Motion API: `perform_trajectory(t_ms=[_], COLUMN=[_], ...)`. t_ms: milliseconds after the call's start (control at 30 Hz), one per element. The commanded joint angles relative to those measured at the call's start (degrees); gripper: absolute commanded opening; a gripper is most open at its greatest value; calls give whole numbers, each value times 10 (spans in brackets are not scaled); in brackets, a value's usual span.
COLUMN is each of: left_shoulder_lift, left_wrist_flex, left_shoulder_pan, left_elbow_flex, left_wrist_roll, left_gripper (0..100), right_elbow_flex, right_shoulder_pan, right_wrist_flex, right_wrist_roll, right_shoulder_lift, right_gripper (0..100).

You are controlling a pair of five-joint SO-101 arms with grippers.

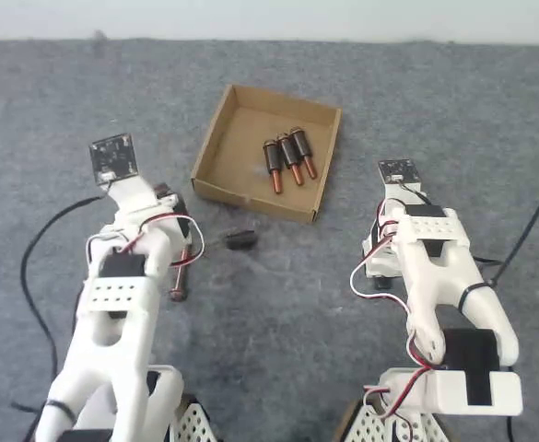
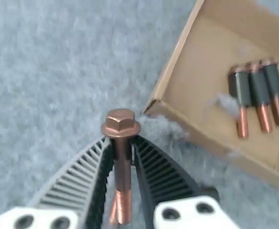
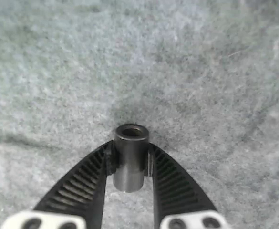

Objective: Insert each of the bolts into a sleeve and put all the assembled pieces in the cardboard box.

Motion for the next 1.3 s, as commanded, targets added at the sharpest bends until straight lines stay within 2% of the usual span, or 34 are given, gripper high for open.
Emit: perform_trajectory(t_ms=[0, 200, 367, 567, 867, 1267], left_shoulder_lift=[-29, -29, -25, -25, -24, -23], left_wrist_flex=[-114, -212, -271, -283, -283, -282], left_shoulder_pan=[-5, -14, -12, -15, -16, -13], left_elbow_flex=[22, 60, 92, 97, 97, 98], left_wrist_roll=[4, 4, 4, 2, 1, 1], left_gripper=[12, 12, 12, 12, 12, 12], right_elbow_flex=[-28, -31, -41, -77, -90, -94], right_shoulder_pan=[8, 7, 18, 14, 0, -111], right_wrist_flex=[-7, -15, -103, -183, -469, -874], right_wrist_roll=[5, 3, 6, 7, 7, 7], right_shoulder_lift=[-2, -4, -21, -51, -48, 109], right_gripper=[7, 7, 7, 7, 9, 7])
